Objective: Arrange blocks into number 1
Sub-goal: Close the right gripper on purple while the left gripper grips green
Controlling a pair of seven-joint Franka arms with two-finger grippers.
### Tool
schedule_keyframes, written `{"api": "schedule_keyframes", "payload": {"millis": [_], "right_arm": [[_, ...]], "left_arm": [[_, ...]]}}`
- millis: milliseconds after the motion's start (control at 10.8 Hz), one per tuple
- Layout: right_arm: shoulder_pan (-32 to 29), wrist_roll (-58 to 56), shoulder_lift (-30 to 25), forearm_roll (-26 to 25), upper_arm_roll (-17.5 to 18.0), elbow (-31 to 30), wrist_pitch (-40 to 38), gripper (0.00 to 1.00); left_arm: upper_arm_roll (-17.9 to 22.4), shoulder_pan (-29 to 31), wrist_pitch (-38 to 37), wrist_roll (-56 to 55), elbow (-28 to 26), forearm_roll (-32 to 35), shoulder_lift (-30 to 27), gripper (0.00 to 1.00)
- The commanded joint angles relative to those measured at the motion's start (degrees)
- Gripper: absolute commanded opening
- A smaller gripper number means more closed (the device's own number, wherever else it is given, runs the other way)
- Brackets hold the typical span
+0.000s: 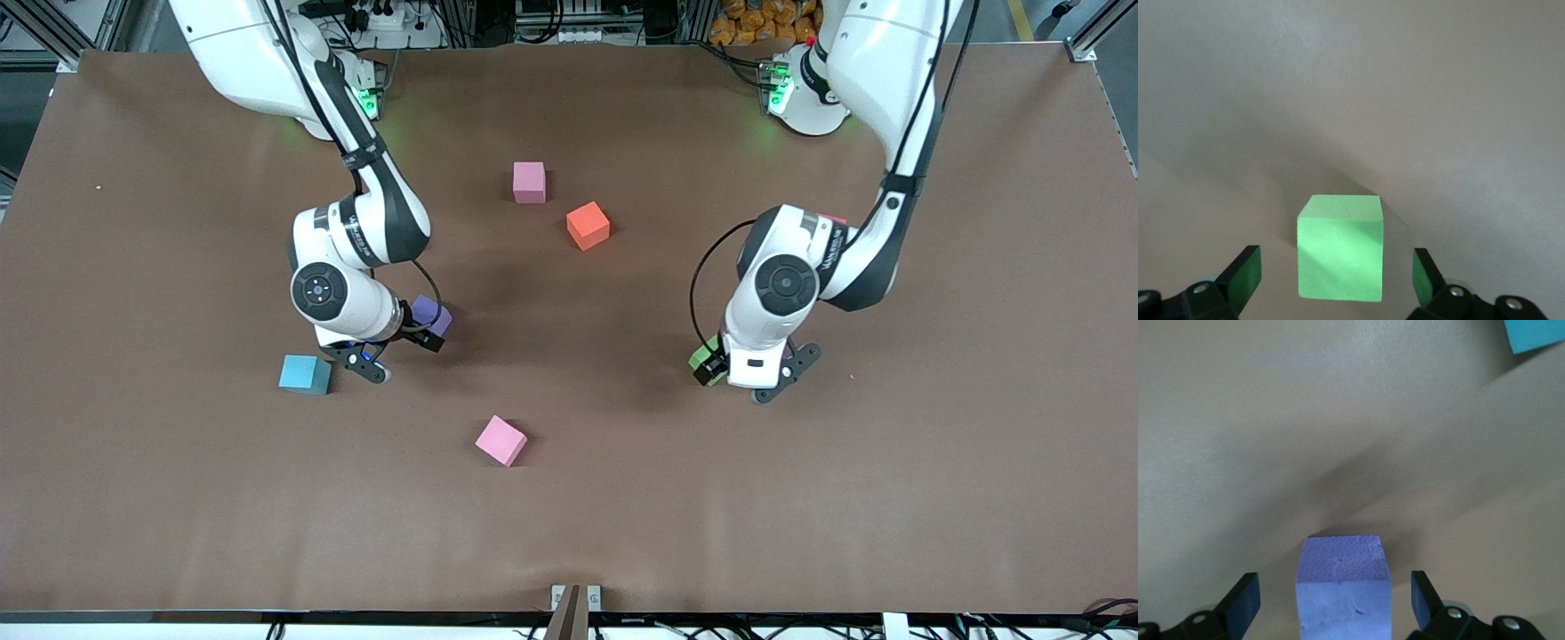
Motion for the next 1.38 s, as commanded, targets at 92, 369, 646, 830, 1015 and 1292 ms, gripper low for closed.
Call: {"api": "schedule_keyframes", "payload": {"millis": [92,369,646,830,1015,1292], "right_arm": [[0.4,-3.2,-0.5,1.6,0.2,-3.4,2.3,1.00],[1.6,-3.2,0.3,1.6,0.3,-3.3,3.4,0.81],[2.1,-3.8,0.5,1.6,0.4,-3.3,3.6,0.66],[2.2,-5.3,-1.1,1.5,0.8,-3.3,3.3,0.63],[4.4,-7.5,-5.0,1.0,0.8,-3.6,2.8,0.62],[11.7,-6.6,-7.0,-1.6,0.9,-3.6,3.1,0.62]], "left_arm": [[0.4,-0.8,2.6,-1.6,0.0,-0.2,1.6,1.00],[0.4,-0.9,3.4,-1.7,0.0,-0.2,2.9,1.00],[0.4,-1.4,4.1,-1.7,0.0,-0.1,4.1,1.00],[0.4,-1.5,4.0,-1.6,0.0,-0.1,4.1,0.19],[0.4,-1.6,4.0,-1.6,0.0,-0.1,3.9,0.00],[0.5,-3.6,3.4,-1.5,0.7,-0.1,2.0,0.00]]}}
